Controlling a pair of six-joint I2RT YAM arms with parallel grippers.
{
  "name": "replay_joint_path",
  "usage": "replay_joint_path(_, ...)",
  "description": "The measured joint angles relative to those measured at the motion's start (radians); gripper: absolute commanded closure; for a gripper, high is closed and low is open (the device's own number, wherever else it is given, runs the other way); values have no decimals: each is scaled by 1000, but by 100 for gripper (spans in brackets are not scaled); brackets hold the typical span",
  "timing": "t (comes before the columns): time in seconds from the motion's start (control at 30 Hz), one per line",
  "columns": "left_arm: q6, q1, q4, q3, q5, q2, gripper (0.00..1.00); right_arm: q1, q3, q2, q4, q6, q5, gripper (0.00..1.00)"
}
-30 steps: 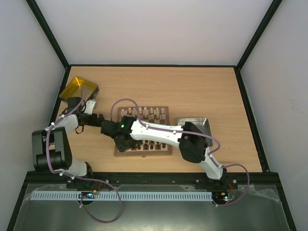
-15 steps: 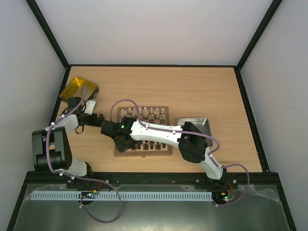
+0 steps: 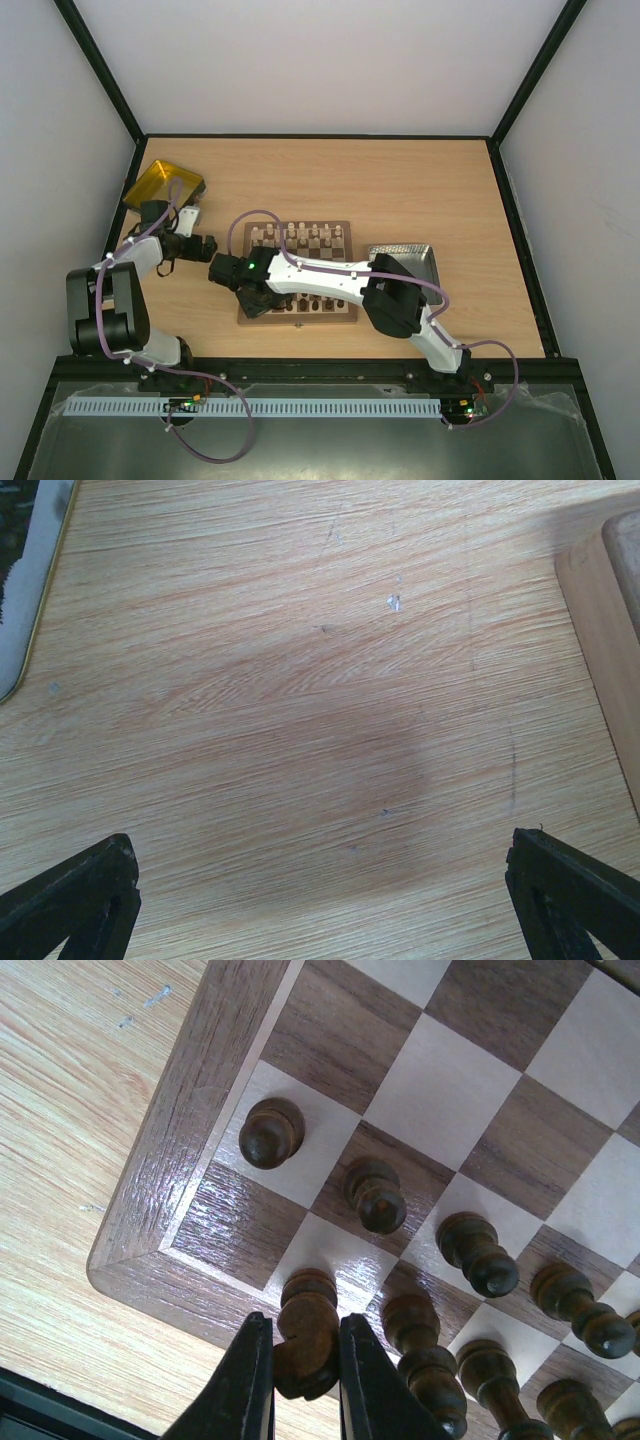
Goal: Set up the chess pieces on the board
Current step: Place the chess piece on the chessboard.
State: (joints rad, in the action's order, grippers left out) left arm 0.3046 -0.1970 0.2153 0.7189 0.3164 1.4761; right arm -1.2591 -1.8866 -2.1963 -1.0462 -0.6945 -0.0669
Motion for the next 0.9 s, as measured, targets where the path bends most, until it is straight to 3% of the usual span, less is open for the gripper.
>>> replay_joint_path(0.53, 0, 0, 0, 0, 16, 15, 0, 0, 1, 0, 5, 11, 11, 92)
replay_joint_path(0.9, 0, 0, 1, 0, 21, 19, 0, 2, 13, 0, 11, 13, 10, 79)
